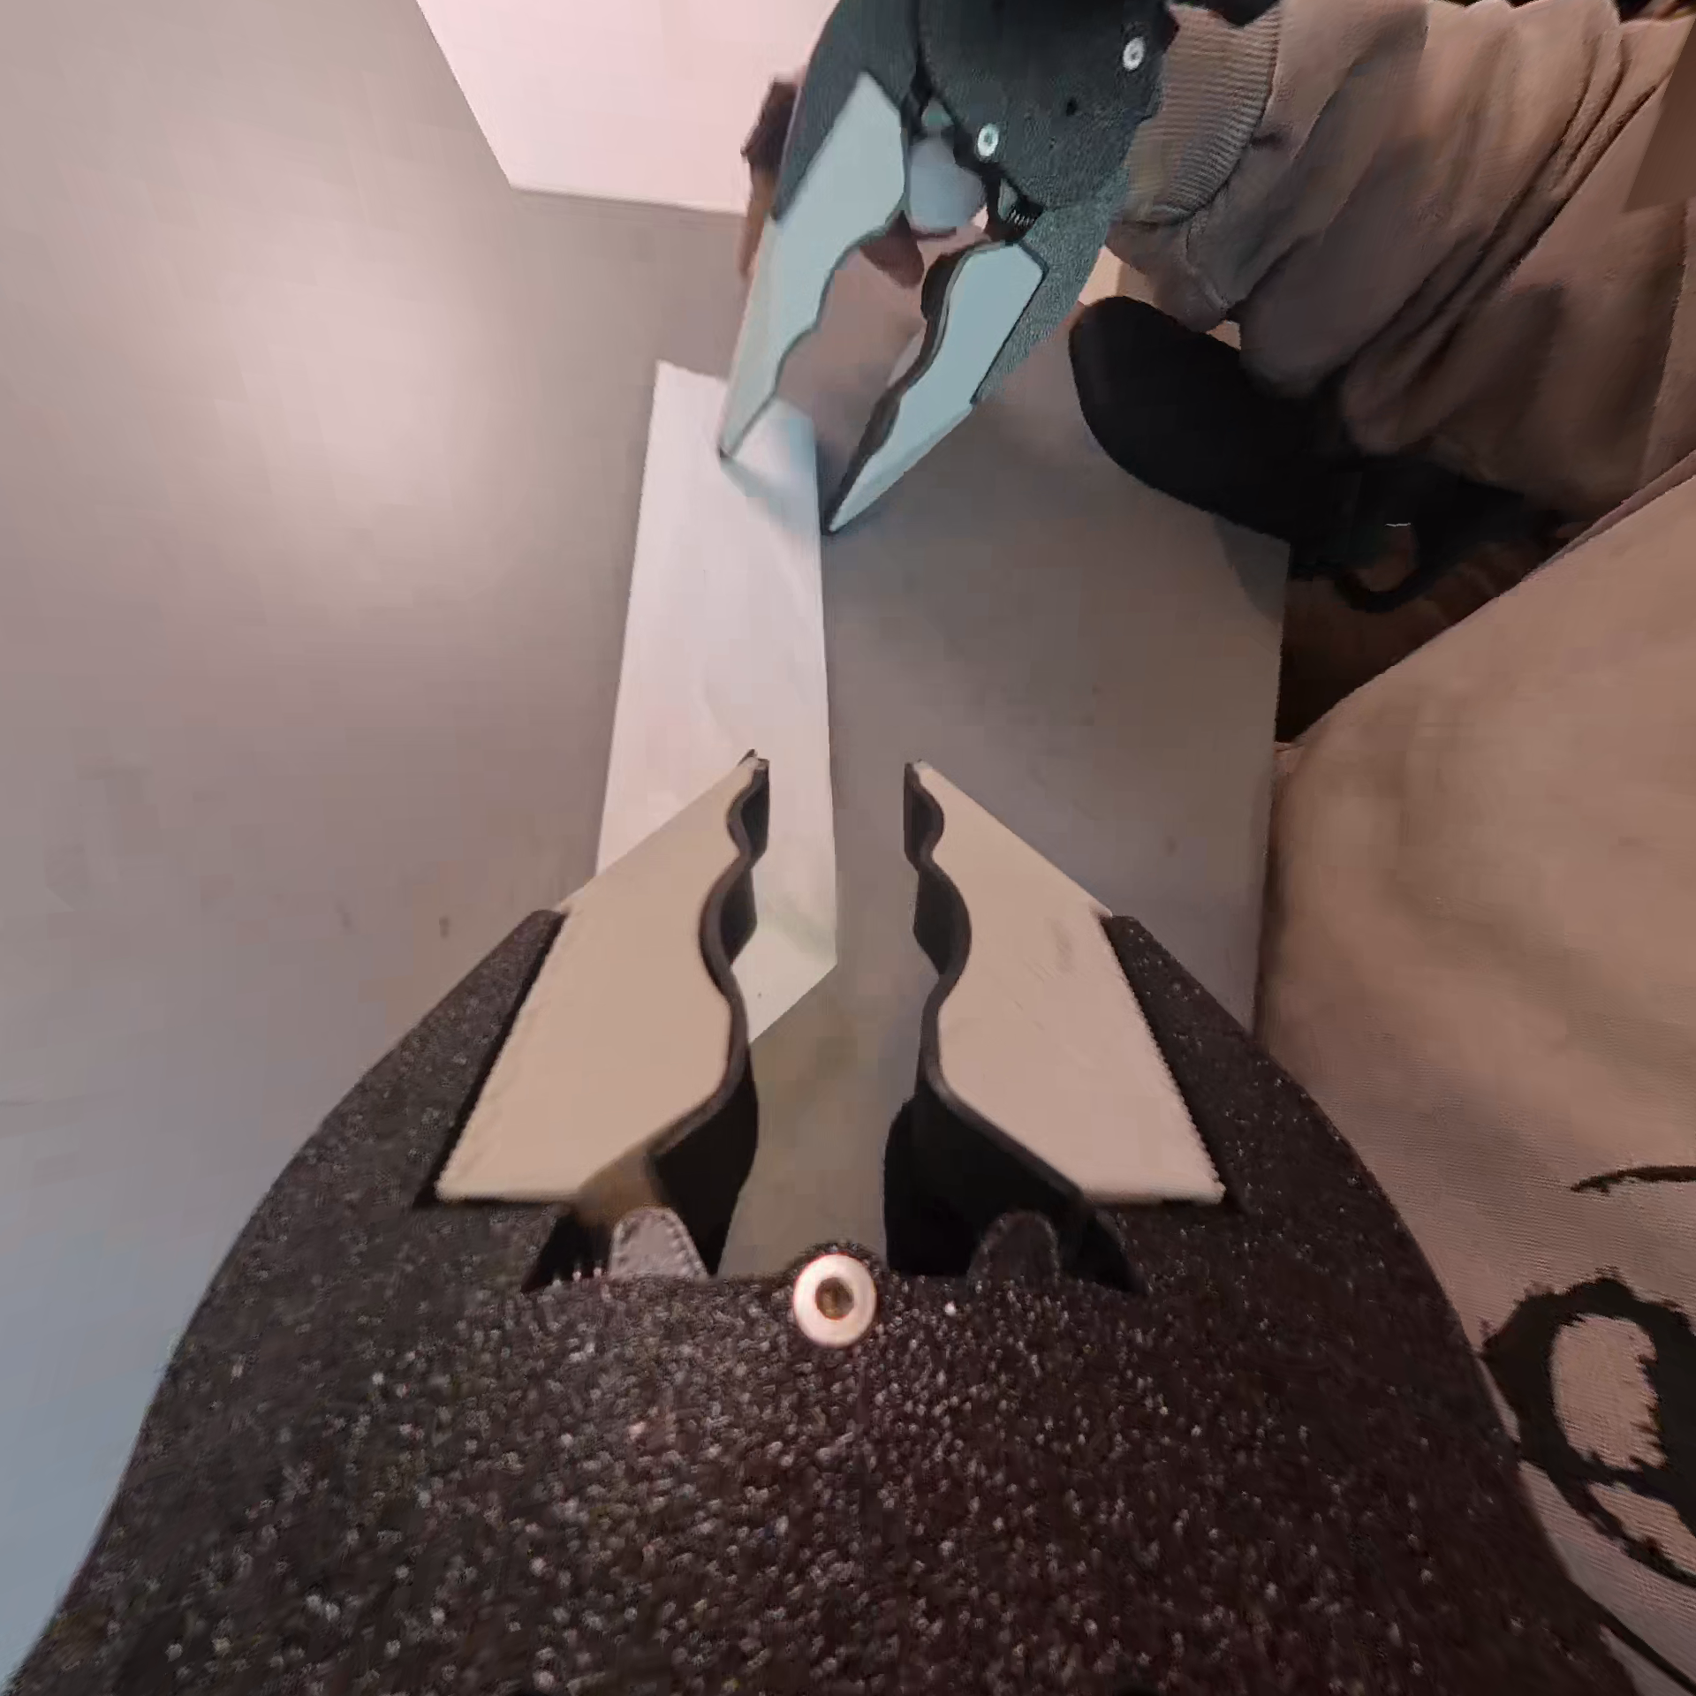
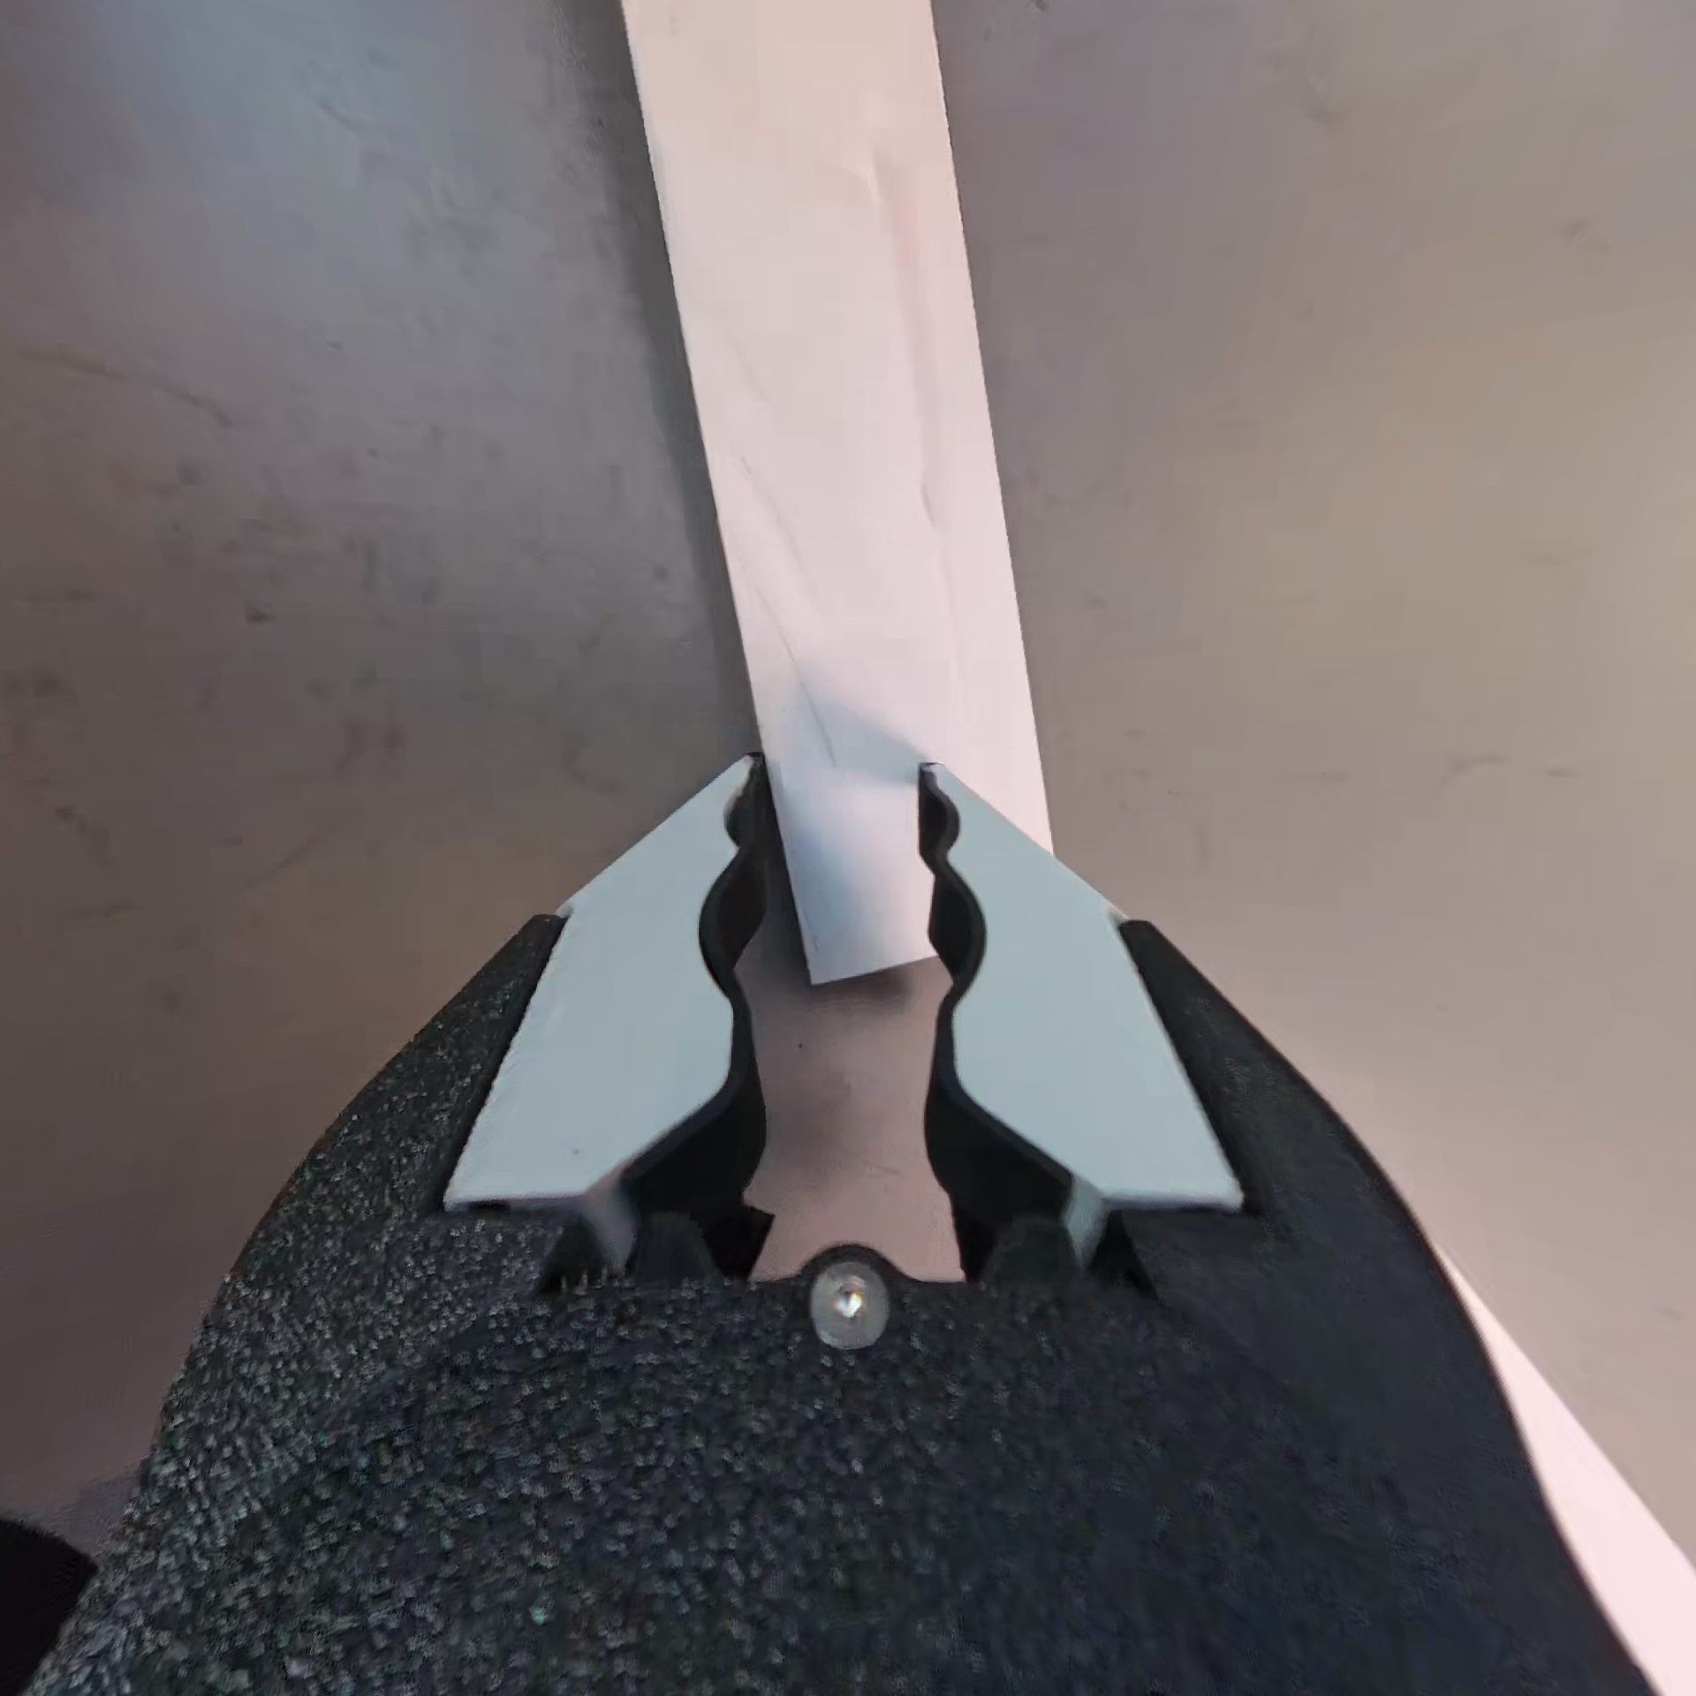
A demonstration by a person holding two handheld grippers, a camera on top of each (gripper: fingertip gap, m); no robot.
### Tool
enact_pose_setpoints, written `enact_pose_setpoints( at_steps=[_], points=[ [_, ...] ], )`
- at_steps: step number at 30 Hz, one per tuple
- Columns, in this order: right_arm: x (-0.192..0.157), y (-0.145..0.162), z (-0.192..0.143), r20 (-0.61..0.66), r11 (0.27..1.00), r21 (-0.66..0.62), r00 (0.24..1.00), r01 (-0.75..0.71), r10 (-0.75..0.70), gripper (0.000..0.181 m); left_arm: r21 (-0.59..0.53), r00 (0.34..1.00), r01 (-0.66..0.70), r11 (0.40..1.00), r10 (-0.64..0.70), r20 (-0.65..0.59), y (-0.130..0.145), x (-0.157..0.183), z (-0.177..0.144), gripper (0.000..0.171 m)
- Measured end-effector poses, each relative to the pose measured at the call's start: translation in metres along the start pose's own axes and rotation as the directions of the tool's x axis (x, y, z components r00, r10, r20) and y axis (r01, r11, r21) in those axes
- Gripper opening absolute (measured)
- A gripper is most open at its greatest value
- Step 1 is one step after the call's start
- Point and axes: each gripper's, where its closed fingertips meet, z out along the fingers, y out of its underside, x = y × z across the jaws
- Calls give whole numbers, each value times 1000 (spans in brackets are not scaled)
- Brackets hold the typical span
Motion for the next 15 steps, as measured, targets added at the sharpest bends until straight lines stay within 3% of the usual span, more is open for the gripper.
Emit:
enact_pose_setpoints(
  at_steps=[3, 6, 10, 15],
  points=[
    [-2, 0, 2, 47, 998, 4, 997, -68, 68, 8, 55, 984, -114, 992, 106, 141, 1, -2, -19, 53],
    [0, -8, -3, 49, 989, 36, 989, -142, 140, 0, 2, 950, -207, 978, 200, 241, 27, -3, -19, 63],
    [-6, -19, -14, 163, 942, 61, 935, -330, 316, 0, -191, 796, -375, 907, 420, 435, 52, -36, -13, 63],
    [-11, -27, -32, 292, 866, 84, 843, -493, 452, 0, -268, 656, -509, 818, 570, 495, 28, -67, -12, 66]
  ],
)
